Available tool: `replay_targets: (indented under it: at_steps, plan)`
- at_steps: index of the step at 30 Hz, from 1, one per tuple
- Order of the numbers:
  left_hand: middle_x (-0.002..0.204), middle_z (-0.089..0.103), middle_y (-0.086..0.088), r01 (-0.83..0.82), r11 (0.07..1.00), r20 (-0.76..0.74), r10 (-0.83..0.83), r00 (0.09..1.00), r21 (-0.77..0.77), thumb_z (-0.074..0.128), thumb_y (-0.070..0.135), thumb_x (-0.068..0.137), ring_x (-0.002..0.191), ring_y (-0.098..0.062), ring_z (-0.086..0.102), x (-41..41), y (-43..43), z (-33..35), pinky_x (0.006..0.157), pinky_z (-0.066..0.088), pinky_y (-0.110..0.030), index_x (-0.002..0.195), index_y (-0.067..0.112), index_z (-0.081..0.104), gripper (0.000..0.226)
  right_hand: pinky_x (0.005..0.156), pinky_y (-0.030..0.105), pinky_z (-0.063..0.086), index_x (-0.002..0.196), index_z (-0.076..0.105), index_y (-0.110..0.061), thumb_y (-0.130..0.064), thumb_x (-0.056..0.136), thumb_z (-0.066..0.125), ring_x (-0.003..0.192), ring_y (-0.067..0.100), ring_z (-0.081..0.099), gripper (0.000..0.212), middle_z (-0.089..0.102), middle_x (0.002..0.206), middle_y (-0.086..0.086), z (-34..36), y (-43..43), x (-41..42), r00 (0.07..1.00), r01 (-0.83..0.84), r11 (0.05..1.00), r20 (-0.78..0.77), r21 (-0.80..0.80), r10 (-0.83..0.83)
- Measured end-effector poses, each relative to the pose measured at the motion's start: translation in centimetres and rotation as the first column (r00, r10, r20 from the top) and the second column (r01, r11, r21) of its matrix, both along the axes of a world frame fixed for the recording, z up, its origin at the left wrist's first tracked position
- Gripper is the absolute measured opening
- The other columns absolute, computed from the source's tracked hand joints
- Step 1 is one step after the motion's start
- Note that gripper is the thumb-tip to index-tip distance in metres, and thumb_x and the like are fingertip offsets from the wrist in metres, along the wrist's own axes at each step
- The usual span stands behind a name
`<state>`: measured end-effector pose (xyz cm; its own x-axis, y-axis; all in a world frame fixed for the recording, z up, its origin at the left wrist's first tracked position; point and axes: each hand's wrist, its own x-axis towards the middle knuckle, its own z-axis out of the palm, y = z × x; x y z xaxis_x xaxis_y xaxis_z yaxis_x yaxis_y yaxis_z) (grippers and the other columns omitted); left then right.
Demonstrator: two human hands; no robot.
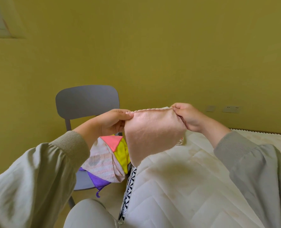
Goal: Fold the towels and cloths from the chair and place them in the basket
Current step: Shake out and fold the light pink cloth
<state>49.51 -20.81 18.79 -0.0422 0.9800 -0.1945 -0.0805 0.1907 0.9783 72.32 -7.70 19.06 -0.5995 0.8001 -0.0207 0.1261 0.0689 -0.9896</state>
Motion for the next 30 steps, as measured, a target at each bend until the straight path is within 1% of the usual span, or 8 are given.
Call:
replay_targets:
  at_steps: [8, 12, 15, 19, 22, 24, 27, 30]
  plan:
    - [0.077, 0.065, -0.006, 0.039, 0.995, 0.201, -0.020, 0.979, -0.095, 0.047, 0.010, 0.094, 0.058, -0.009, 0.064, 0.7, 1.5, -1.5, 0.048, 0.053, -0.016, 0.107, 0.002, 0.061, 0.021, 0.051, 0.022, 0.046, 0.088, 0.058, -0.005, -0.007, 0.101, 0.037, 0.058, 0.013, 0.052, 0.024, 0.059, 0.069, 0.005, -0.2, 1.2, 2.7, 0.969, -0.170, 0.956, 0.133, -0.240, 0.206]
    - [0.083, 0.062, -0.009, -0.285, 0.957, -0.257, 0.263, 0.930, -0.052, 0.060, 0.012, 0.092, 0.073, -0.017, 0.060, 1.3, 4.3, -4.7, 0.067, 0.057, -0.026, 0.084, 0.008, 0.065, 0.011, 0.050, 0.025, 0.045, 0.077, 0.053, -0.009, -0.007, 0.100, 0.041, 0.053, 0.014, 0.047, 0.026, 0.051, 0.068, 0.007, -3.6, 3.2, 2.2, 0.951, 0.011, 0.996, 0.307, -0.088, 0.017]
    - [0.070, 0.059, -0.006, -0.339, 0.933, -0.697, 0.323, 0.641, 0.121, 0.067, 0.021, 0.086, 0.066, -0.020, 0.053, 1.2, 6.1, -7.9, 0.064, 0.049, -0.031, 0.065, 0.013, 0.064, 0.022, 0.063, 0.034, 0.049, 0.077, 0.059, -0.003, -0.004, 0.095, 0.049, 0.062, 0.021, 0.049, 0.021, 0.053, 0.074, 0.011, -6.8, 4.7, 1.4, 0.907, 0.102, 0.986, 0.395, 0.133, -0.147]
    - [0.054, 0.039, -0.007, -0.361, 0.916, -0.828, 0.335, 0.451, 0.174, 0.058, 0.016, 0.082, 0.055, -0.022, 0.031, 2.5, 7.4, -12.3, 0.051, 0.024, -0.028, 0.056, 0.010, 0.051, 0.028, 0.056, 0.020, 0.038, 0.084, 0.069, 0.004, -0.007, 0.091, 0.055, 0.074, 0.019, 0.050, 0.019, 0.058, 0.078, 0.005, -11.1, 5.8, 0.8, 0.813, 0.063, 0.916, 0.511, 0.397, -0.277]
    - [0.053, 0.056, -0.007, -0.424, 0.903, -0.702, 0.349, 0.620, 0.074, 0.052, 0.011, 0.088, 0.044, -0.024, 0.047, 3.0, 8.8, -15.6, 0.049, 0.043, -0.034, 0.057, 0.015, 0.052, 0.031, 0.061, 0.024, 0.039, 0.086, 0.072, -0.001, -0.008, 0.090, 0.055, 0.078, 0.020, 0.055, 0.018, 0.063, 0.081, 0.003, -13.9, 7.1, 0.5, 0.784, 0.131, 0.886, 0.500, 0.446, -0.367]
    - [0.075, 0.070, -0.013, -0.468, 0.884, -0.521, 0.394, 0.757, -0.012, 0.049, 0.008, 0.093, 0.055, -0.019, 0.065, 3.2, 9.6, -17.2, 0.059, 0.055, -0.036, 0.070, 0.011, 0.060, 0.026, 0.067, 0.024, 0.040, 0.087, 0.071, -0.006, -0.010, 0.091, 0.053, 0.079, 0.020, 0.057, 0.019, 0.063, 0.081, 0.002, -15.4, 7.8, 0.2, 0.777, 0.197, 0.896, 0.494, 0.398, -0.390]
    - [0.096, 0.069, -0.012, -0.472, 0.877, -0.370, 0.412, 0.833, -0.087, 0.048, 0.007, 0.095, 0.079, -0.019, 0.067, 3.0, 10.9, -19.0, 0.063, 0.052, -0.028, 0.099, 0.006, 0.064, 0.017, 0.051, 0.019, 0.046, 0.091, 0.062, -0.002, -0.009, 0.096, 0.044, 0.059, 0.021, 0.062, 0.019, 0.064, 0.073, 0.011, -17.5, 8.7, -0.5, 0.826, 0.294, 0.936, 0.441, 0.191, -0.350]
    - [0.109, 0.064, -0.010, -0.444, 0.877, -0.216, 0.404, 0.889, -0.186, 0.050, 0.011, 0.096, 0.096, -0.018, 0.062, 2.3, 12.3, -20.1, 0.077, 0.050, -0.028, 0.122, 0.006, 0.059, 0.027, 0.046, 0.014, 0.046, 0.084, 0.053, -0.004, -0.005, 0.098, 0.040, 0.074, 0.027, 0.066, 0.019, 0.064, 0.092, 0.019, -19.2, 9.7, -1.3, 0.865, 0.331, 0.943, 0.388, 0.037, -0.318]
